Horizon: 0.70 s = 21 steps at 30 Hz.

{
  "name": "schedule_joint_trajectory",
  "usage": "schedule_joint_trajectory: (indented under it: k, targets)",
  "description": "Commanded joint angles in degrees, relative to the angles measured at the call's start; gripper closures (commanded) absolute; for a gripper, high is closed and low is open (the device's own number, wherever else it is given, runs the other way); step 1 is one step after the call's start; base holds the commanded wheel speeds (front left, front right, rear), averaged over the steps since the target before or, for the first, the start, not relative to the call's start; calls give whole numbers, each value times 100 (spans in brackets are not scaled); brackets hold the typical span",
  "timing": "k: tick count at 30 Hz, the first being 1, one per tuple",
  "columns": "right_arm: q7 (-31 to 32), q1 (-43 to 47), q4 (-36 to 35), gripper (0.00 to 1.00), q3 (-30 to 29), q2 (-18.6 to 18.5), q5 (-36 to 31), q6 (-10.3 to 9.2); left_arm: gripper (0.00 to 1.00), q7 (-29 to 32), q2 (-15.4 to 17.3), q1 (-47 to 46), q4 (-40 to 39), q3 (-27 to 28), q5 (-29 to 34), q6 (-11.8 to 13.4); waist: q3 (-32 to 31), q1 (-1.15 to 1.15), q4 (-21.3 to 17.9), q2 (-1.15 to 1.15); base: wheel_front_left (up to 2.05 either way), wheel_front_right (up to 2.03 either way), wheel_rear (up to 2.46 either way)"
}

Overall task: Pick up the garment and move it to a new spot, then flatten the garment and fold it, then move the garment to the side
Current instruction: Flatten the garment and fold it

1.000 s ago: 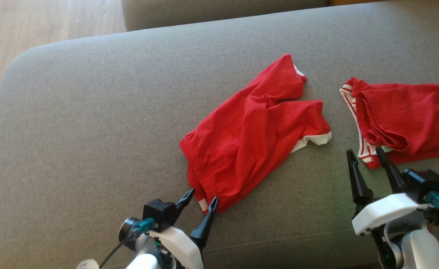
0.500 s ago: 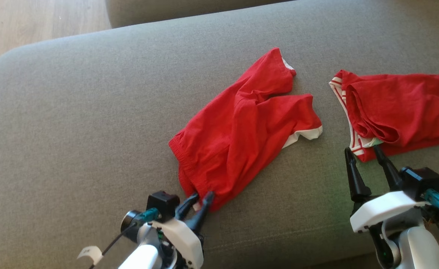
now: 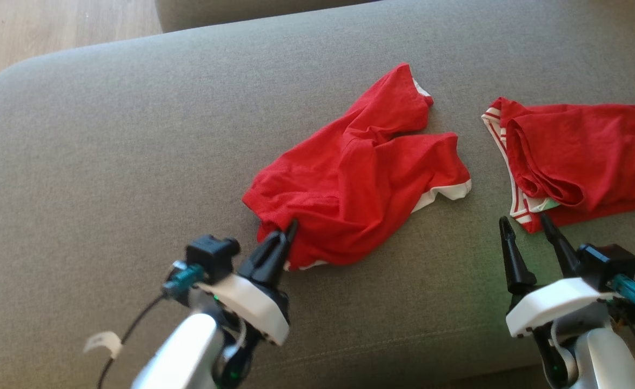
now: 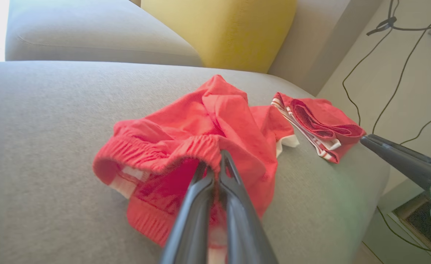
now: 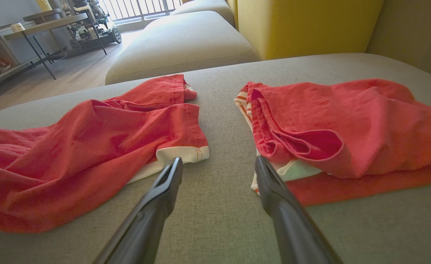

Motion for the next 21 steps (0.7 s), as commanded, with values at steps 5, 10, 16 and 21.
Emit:
schedule_joint_trajectory:
  k: [5, 10, 16, 21]
  targets:
    - [-101, -327, -78, 0, 209, -2, 54, -1, 100, -60, 215, -501, -64, 526, -91, 170, 75, 0, -27, 0, 0, 0, 0]
    - [-132, -402, -14, 0, 312, -2, 57, -1, 100, 48, 364, -815, 415, 683, -63, 343, 175, 0, -131, 0, 0, 0, 0]
    - [-177, -479, 52, 0, 388, -2, 94, -1, 100, 16, 501, -1112, 1086, 731, 54, 443, 293, 0, -293, 0, 0, 0, 0]
    - [-248, -508, 136, 0, 550, -2, 200, -1, 100, -49, 571, -1253, 1671, 742, 197, 601, 345, 0, -370, 0, 0, 0, 0]
